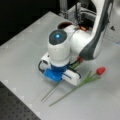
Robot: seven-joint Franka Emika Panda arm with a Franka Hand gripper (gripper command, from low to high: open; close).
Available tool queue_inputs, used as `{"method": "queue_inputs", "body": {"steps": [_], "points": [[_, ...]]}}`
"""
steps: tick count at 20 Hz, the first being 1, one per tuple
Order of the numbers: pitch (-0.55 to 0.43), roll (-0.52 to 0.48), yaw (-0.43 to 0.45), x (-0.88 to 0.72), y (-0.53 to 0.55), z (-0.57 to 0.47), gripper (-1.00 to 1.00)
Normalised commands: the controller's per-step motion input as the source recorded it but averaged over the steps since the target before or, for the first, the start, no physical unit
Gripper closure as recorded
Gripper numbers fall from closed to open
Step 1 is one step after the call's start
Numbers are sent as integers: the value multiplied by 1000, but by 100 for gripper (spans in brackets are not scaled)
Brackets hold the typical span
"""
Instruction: Flower insertion into a vase
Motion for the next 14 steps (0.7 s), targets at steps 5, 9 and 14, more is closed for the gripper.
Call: {"method": "queue_inputs", "body": {"steps": [5,9,14], "points": [[7,117,-20,-262,-35,386,100],[-30,141,-3,-241,-68,370,100],[-61,169,-4,-219,-98,311,100]]}}
